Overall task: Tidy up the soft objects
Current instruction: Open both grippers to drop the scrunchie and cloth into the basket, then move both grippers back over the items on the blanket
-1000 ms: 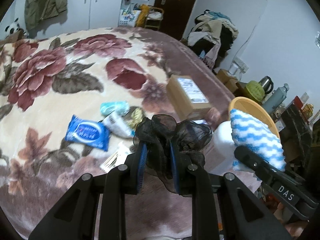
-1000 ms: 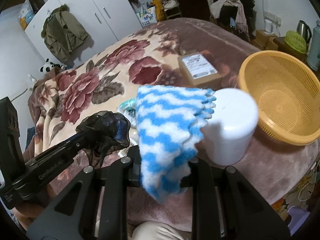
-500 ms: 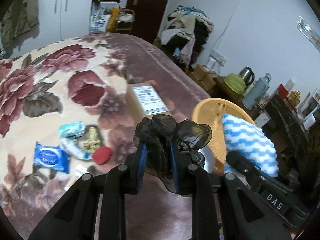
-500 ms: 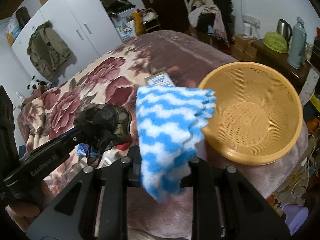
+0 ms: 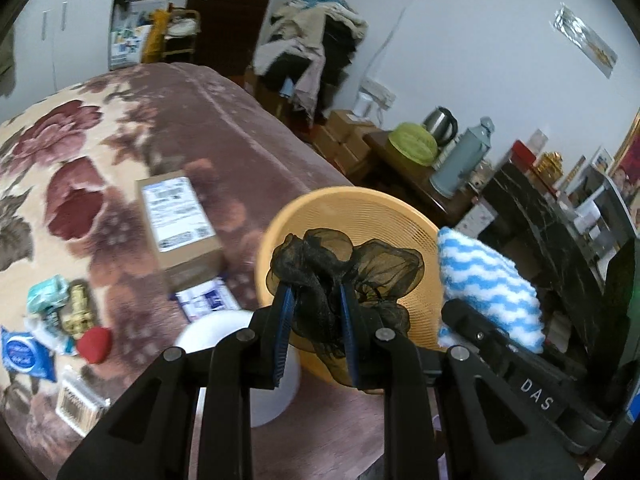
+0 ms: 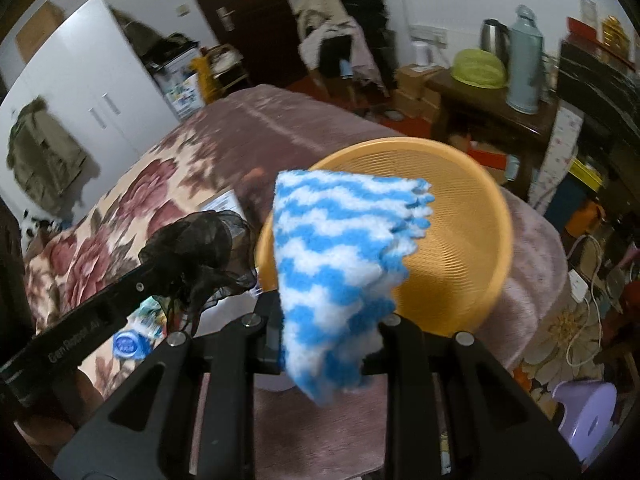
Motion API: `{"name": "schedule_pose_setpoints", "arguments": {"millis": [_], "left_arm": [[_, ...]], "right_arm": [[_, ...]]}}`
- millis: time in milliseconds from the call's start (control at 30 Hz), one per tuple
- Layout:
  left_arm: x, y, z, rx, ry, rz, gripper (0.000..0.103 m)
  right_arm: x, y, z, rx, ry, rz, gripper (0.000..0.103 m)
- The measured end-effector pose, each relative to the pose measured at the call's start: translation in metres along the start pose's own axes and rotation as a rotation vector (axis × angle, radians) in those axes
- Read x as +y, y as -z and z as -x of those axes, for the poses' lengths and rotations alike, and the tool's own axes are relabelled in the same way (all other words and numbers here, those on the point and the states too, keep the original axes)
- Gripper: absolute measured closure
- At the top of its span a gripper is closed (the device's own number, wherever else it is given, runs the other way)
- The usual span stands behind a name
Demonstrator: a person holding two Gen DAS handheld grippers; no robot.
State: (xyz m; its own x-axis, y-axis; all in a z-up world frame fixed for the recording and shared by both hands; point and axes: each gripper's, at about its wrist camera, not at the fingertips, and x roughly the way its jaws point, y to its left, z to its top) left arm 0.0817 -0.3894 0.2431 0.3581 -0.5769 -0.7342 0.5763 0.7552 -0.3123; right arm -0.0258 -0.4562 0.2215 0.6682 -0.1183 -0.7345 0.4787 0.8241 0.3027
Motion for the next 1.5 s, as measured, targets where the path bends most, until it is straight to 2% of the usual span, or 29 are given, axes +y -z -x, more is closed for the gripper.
{"name": "schedule_pose_setpoints", "arguments": {"millis": [200,233,267,300,333,367,433,467,500,633,733,867,933,1200,1500], "left_arm": [[-0.020,-0.003,-0.034,0.062,0.017,-0.029,0.078],[-0.022,-0.003,-0.039,0.071,0.017,-0.036,0.069],[-0.022,-0.002,-0.041,0.072,0.011,-0.039,0.050],[-0.021,-0.001,-0.041,0.068,0.008,-0.040,0.044],[-0.018,-0.001,-0.040,0.050,-0.021,-0.032,0.032],[-0.016,-0.001,-0.039,0.042,-0.029,-0.023,0.022],[-0.007,-0.002,-0.036,0.030,-0.019,0.010,0.009],[-0.002,-0.002,-0.033,0.029,-0.004,0.033,0.004],[0.002,-0.003,-0.030,0.028,0.005,0.048,0.004],[0.011,-0.005,-0.018,0.011,0.003,0.066,0.001],[0.016,-0.005,-0.009,0.017,-0.043,0.043,0.001],[0.028,0.002,0.010,-0.020,-0.134,0.025,0.001],[0.040,0.006,0.020,-0.030,-0.150,0.039,0.001],[0.082,0.020,0.055,-0.058,-0.199,0.086,0.001],[0.134,0.051,0.089,-0.052,-0.253,0.121,0.001]], "right_arm": [[-0.026,-0.013,-0.010,0.010,0.043,-0.053,0.078],[-0.029,-0.014,-0.012,0.015,0.047,-0.062,0.075],[-0.033,-0.013,-0.013,0.022,0.050,-0.076,0.072],[-0.036,-0.013,-0.015,0.028,0.054,-0.088,0.058],[-0.040,-0.012,-0.016,0.033,0.052,-0.103,0.035],[-0.044,-0.012,-0.016,0.031,0.053,-0.121,0.031],[-0.053,-0.011,-0.015,0.017,0.054,-0.160,0.015],[-0.057,-0.012,-0.014,0.015,0.041,-0.178,0.012],[-0.060,-0.012,-0.012,0.014,0.033,-0.193,0.009],[-0.057,-0.011,-0.009,0.012,0.046,-0.180,0.007],[-0.049,-0.010,-0.005,0.013,0.061,-0.151,0.004],[-0.042,-0.009,-0.003,0.012,0.079,-0.120,0.001],[-0.036,-0.007,-0.001,0.013,0.092,-0.105,0.000],[0.009,0.005,0.003,0.026,0.085,-0.007,0.000],[0.063,0.026,0.004,0.043,0.088,0.134,0.000]]}}
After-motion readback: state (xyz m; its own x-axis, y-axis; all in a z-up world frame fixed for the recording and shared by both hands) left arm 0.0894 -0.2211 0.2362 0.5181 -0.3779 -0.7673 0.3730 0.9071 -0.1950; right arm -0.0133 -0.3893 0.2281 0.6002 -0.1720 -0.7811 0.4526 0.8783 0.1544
